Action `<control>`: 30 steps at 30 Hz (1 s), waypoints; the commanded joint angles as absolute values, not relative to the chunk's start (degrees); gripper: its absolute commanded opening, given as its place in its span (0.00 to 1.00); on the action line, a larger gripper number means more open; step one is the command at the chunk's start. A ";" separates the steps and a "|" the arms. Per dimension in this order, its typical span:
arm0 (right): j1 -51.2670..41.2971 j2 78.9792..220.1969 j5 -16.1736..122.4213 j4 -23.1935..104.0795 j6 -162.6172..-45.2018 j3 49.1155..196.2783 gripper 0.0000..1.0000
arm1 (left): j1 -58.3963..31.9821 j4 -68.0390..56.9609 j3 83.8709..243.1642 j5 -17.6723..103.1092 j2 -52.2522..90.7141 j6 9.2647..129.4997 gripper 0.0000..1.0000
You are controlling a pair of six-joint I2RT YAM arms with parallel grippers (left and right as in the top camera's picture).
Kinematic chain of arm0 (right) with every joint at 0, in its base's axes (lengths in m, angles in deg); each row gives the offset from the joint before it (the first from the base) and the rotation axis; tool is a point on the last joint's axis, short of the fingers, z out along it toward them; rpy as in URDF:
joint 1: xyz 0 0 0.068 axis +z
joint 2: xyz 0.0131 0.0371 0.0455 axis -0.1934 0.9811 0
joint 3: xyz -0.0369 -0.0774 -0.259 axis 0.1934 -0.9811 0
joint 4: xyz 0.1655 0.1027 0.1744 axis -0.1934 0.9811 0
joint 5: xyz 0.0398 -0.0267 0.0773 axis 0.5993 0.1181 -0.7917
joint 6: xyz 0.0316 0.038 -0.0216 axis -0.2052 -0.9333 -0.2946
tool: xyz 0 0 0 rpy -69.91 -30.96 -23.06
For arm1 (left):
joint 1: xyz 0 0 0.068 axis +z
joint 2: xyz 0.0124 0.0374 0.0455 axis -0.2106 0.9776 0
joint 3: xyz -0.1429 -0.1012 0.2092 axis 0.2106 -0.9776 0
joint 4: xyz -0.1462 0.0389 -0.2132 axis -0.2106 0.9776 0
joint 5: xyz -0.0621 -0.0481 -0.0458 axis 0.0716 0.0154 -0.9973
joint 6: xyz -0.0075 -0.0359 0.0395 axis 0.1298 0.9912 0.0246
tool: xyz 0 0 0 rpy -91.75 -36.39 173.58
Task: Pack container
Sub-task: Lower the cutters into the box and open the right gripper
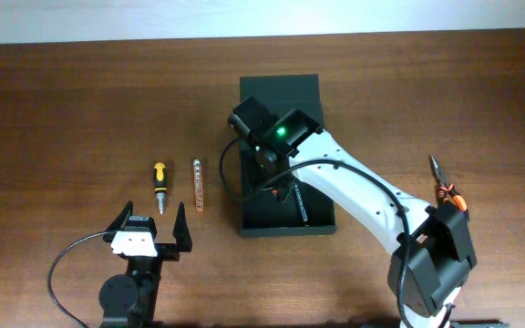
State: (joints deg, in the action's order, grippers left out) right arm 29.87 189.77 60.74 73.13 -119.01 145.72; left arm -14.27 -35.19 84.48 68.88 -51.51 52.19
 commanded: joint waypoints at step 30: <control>29.69 193.01 57.18 62.59 -135.12 135.17 0.09 | -13.85 -34.99 84.16 69.25 -51.75 51.08 0.99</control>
